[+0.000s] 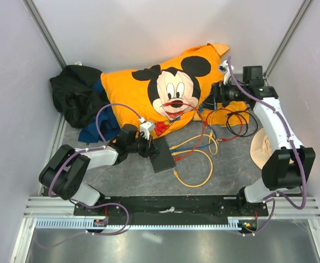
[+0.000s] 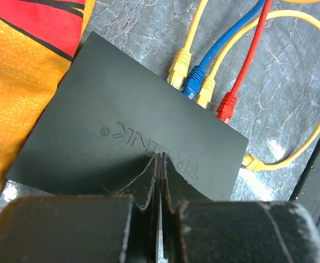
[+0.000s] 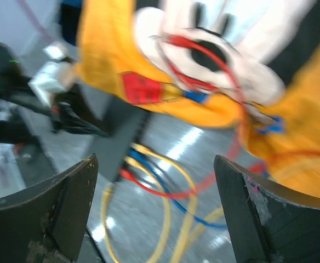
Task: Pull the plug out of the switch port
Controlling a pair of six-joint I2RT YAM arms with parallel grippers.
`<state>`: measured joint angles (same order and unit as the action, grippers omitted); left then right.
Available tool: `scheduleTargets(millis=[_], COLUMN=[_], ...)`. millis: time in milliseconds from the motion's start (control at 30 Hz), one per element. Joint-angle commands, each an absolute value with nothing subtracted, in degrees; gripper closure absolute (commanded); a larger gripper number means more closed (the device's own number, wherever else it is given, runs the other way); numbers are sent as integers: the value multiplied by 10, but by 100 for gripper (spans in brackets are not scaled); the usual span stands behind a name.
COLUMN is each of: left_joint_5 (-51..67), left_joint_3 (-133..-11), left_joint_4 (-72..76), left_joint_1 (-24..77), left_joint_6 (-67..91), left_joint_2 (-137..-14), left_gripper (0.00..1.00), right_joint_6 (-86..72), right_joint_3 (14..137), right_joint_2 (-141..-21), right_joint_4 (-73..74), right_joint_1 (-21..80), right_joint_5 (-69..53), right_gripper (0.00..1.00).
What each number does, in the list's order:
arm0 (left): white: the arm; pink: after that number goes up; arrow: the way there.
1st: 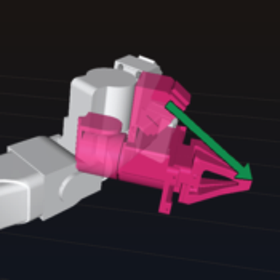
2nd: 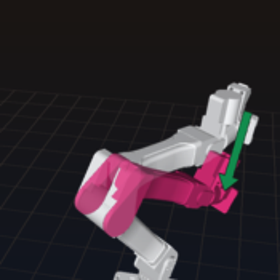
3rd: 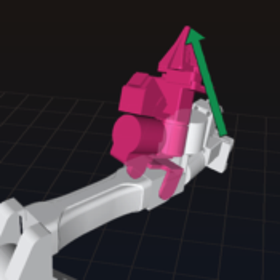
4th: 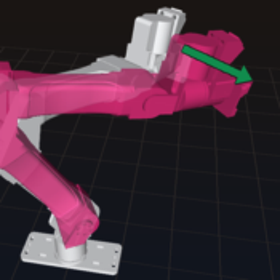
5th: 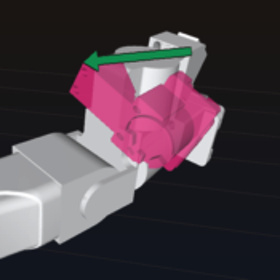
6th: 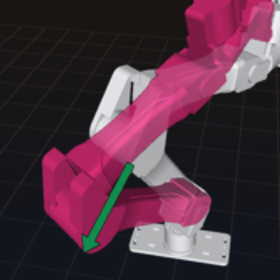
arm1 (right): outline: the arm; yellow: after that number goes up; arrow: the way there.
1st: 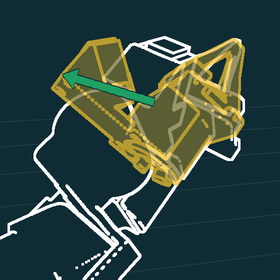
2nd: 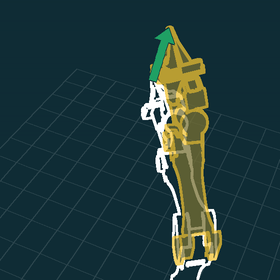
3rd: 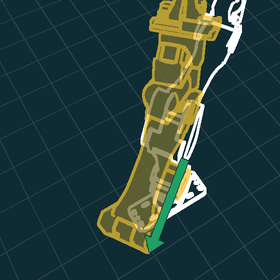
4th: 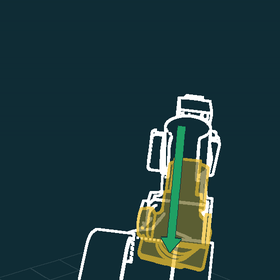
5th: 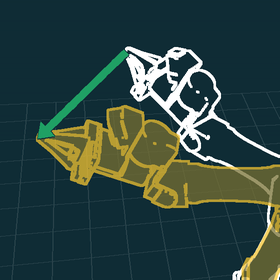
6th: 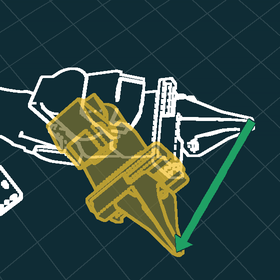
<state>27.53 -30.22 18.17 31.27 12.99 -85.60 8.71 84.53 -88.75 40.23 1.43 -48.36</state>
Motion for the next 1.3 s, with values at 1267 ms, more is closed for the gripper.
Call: scheduleTargets(millis=[1267], left_joint_5=[244], left_joint_3=[-358], left_joint_4=[64], left_joint_1=[275], left_joint_6=[142], left_joint_2=[-892], left_gripper=[98], right_joint_6=[183], right_joint_3=[867], right_joint_2=[-1215], right_joint_4=[456], right_joint_1=[230], right_joint_5=[-481], right_gripper=[15])
